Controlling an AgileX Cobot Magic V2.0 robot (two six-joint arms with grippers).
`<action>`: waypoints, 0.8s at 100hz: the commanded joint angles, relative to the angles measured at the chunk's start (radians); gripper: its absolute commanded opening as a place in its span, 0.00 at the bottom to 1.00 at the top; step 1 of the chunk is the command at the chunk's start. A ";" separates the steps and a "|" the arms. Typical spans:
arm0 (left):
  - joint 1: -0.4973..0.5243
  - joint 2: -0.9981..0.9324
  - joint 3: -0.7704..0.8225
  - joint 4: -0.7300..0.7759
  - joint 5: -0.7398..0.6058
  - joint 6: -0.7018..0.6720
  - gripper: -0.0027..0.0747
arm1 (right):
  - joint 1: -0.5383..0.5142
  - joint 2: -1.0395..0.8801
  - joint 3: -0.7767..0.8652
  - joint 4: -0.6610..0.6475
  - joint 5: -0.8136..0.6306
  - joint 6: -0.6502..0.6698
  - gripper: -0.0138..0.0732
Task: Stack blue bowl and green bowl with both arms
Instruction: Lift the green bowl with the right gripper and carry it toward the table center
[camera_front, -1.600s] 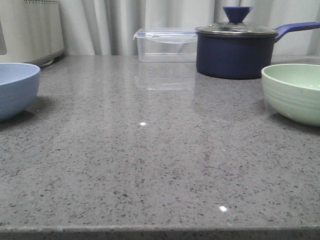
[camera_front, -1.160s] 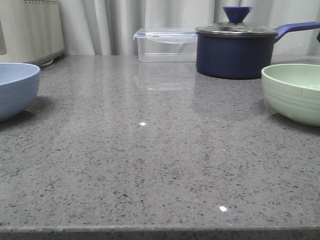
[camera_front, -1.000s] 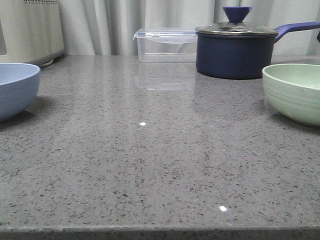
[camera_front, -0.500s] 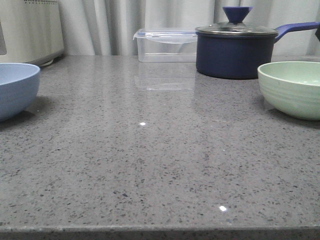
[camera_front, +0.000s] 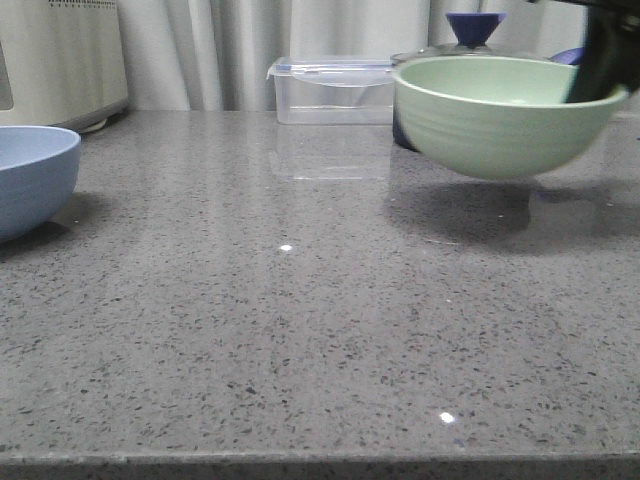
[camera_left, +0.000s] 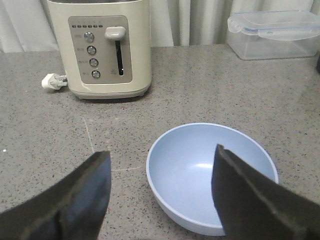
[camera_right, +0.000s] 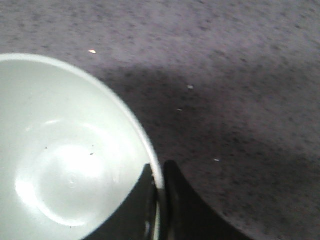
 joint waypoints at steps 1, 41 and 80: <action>0.002 0.013 -0.035 -0.008 -0.069 -0.009 0.60 | 0.044 -0.022 -0.036 0.024 -0.088 -0.011 0.18; 0.002 0.013 -0.035 -0.008 -0.067 -0.009 0.60 | 0.190 0.094 -0.128 0.078 -0.084 -0.011 0.18; 0.002 0.013 -0.035 -0.008 -0.067 -0.009 0.60 | 0.283 0.236 -0.268 0.079 -0.039 -0.011 0.18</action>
